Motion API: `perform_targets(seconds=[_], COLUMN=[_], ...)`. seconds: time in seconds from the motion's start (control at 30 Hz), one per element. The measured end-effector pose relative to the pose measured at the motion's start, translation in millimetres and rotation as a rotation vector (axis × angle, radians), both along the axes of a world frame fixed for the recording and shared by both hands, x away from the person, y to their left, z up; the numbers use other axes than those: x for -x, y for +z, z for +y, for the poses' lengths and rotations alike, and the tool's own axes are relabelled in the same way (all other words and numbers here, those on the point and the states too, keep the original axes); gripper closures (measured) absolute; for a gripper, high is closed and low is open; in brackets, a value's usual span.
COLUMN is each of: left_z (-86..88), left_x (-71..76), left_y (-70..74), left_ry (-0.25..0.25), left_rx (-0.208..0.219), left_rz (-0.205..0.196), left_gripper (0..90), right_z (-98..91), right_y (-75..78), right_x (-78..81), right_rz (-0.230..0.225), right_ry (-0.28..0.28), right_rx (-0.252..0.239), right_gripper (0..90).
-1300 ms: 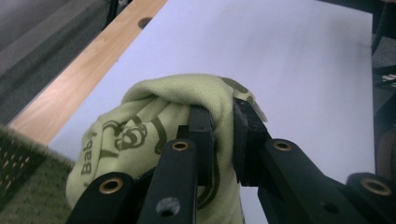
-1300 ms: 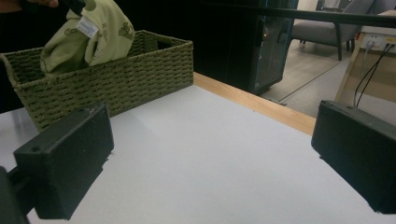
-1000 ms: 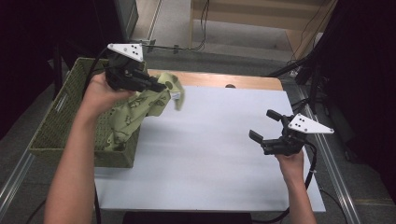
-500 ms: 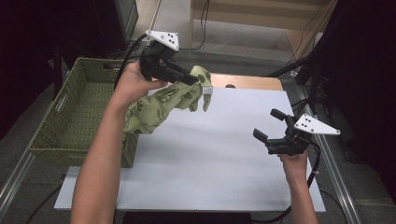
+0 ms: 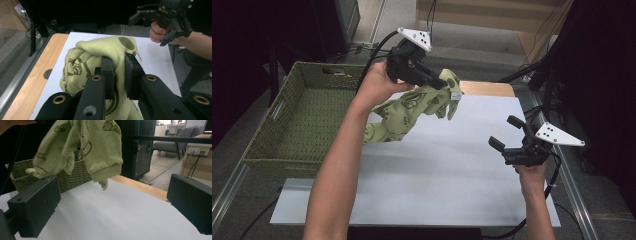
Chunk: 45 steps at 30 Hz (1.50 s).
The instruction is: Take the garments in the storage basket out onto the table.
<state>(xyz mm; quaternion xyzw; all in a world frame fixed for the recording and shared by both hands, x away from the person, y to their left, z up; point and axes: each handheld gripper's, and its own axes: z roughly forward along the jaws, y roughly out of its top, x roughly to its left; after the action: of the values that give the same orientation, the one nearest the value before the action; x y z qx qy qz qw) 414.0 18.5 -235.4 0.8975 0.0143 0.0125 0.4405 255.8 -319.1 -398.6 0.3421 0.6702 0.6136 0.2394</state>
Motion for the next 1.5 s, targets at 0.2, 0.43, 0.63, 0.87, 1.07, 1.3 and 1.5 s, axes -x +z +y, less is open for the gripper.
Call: perform_targets(seconds=[0.2, 0.43, 0.63, 0.87, 1.07, 1.3, 1.5], left_z=[-12.5, -21.9, -40.0, -48.9, -46.5, -41.0, -36.4], left_x=[-0.5, -5.7, -1.9, -3.2, -7.2, -12.7, -14.5], left_y=[-6.2, -18.1, -7.9, -10.6, -34.1, -76.9, -97.9], left_ry=[-0.010, -0.005, -0.032, -0.040, -0.030, -0.027, -0.026], left_rx=[0.003, 0.039, 0.070, 0.072, 0.038, 0.029, 0.054], left_rz=[0.001, 0.024, 0.014, 0.026, 0.054, 0.117, 0.126], left_gripper=[80.8, 80.9, 80.9, 80.7, 80.3, 80.3, 80.3], right_z=[-1.5, -3.6, -5.4, -8.8, -11.2, -10.7, -10.7], right_y=[0.5, 0.8, 1.3, 2.3, 2.7, 1.7, 1.5], right_x=[1.0, 1.3, 2.0, 3.8, 4.0, 2.7, 2.6], right_rz=[-0.001, -0.004, -0.005, -0.013, -0.019, -0.012, -0.011], right_ry=[-0.005, -0.010, -0.011, -0.013, -0.018, -0.016, -0.017], right_rx=[-0.002, -0.007, -0.015, -0.023, -0.030, -0.027, -0.027], right_gripper=[0.0, 0.0, 0.0, 0.0, 0.0, 0.0, 0.0])
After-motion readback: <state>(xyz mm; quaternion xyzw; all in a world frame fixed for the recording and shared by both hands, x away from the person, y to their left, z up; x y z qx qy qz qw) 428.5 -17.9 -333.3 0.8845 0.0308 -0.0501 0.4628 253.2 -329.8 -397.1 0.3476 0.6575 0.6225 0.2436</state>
